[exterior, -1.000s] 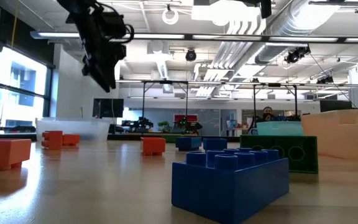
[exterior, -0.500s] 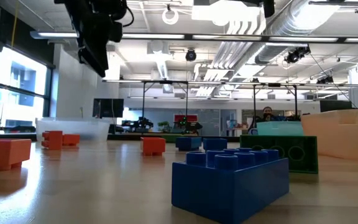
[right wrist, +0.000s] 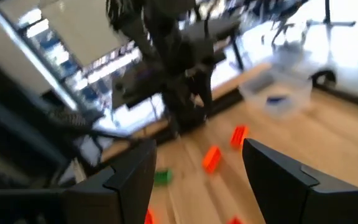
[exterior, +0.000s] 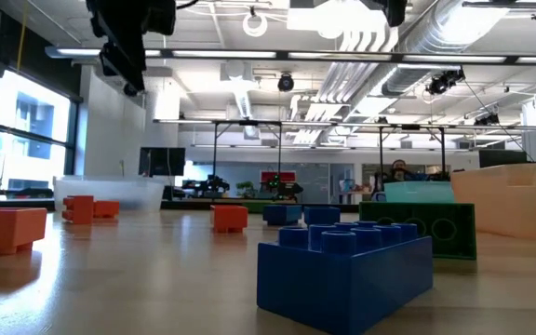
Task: Sort & place blocks by color
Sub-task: Put the green game piece into the green bin
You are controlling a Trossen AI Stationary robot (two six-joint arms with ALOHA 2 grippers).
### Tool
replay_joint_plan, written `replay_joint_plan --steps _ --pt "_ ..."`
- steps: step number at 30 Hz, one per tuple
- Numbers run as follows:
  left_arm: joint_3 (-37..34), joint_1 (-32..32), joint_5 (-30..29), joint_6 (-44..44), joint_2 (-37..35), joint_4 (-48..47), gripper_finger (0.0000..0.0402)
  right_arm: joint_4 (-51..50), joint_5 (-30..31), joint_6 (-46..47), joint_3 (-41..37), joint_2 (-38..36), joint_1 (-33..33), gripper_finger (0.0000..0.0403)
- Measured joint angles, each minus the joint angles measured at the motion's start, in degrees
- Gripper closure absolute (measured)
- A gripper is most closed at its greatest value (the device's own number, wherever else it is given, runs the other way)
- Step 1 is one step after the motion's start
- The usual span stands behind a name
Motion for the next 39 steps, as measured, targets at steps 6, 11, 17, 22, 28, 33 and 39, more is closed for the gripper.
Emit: replay_joint_plan --steps 6,11,17,22,28,33,39 --pt "0.0 -8.8 0.0 -5.0 0.0 0.0 0.0198 -7.9 -1.9 2.6 0.0 0.0 0.0 0.0176" --pt "0.0 -14.9 -0.1 -10.2 0.0 0.0 0.0198 -10.7 -3.5 2.5 0.0 0.0 0.0 0.0176" --pt "0.0 -20.0 -0.2 -16.7 0.0 0.6 0.0198 -12.9 -8.8 2.5 0.0 1.6 0.2 0.0176" --pt "0.0 -23.9 -0.6 -22.6 0.0 1.2 0.0199 -13.0 -12.0 2.5 0.0 5.7 1.4 0.0176" --pt "0.0 -28.4 -5.5 -26.4 0.0 1.2 0.0199 -12.6 -15.0 3.9 0.0 9.6 3.3 0.0176" --pt "0.0 -31.0 -9.2 -29.8 0.0 1.2 0.0197 -13.1 -15.3 3.9 0.0 10.9 5.3 0.0176" --pt "0.0 -33.3 -12.0 -32.6 0.0 1.3 0.0199 -15.0 -14.3 3.9 0.0 10.9 7.9 0.0176"
